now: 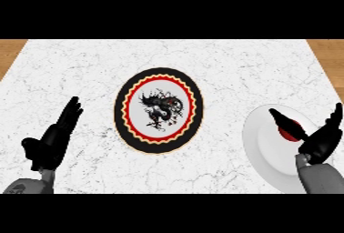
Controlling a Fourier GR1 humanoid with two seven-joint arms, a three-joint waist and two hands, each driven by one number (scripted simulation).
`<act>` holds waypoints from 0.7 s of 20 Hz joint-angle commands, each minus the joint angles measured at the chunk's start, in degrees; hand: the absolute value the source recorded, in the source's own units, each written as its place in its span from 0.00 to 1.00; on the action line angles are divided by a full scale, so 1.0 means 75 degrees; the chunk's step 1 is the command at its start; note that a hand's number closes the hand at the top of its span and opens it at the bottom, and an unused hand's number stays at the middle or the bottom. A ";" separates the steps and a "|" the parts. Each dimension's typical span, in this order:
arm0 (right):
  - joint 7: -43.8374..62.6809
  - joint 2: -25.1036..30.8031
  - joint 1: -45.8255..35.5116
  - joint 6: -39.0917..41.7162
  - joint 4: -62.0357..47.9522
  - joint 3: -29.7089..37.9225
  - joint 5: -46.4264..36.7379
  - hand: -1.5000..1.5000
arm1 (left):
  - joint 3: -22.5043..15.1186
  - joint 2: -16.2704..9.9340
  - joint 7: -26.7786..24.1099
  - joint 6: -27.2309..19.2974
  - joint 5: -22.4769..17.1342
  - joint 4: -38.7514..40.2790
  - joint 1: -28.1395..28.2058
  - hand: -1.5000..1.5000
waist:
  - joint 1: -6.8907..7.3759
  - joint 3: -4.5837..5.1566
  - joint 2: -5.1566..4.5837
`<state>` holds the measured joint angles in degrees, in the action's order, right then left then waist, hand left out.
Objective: Pick the tomato from the plate and place it in the plate
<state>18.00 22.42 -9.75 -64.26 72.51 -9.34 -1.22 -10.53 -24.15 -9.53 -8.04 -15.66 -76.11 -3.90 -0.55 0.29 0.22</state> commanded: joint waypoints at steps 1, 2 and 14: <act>0.1935 0.0795 0.0229 0.0535 -0.0051 -0.0719 -0.0411 0.00 | 0.0090 0.0042 -0.0247 0.0062 0.0052 0.0280 0.0026 0.50 | -0.0009 0.0022 -0.0003; 0.2375 0.1071 0.0284 0.0848 0.0133 -0.0859 -0.0456 0.00 | 0.0153 -0.0131 0.0030 0.0105 -0.0028 0.0024 0.0045 0.50 | 0.0012 0.0018 0.0020; 0.6904 0.2695 0.0310 0.3070 0.2536 -0.1347 -0.0581 0.00 | 0.0141 0.0369 -0.0081 0.0053 0.0238 0.0271 -0.0104 0.50 | 0.0001 -0.0024 -0.0010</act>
<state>59.26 39.91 -8.02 -44.78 86.87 -19.47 -5.23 -10.09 -22.38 -9.74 -8.19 -13.99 -75.18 -3.72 -0.54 0.20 0.25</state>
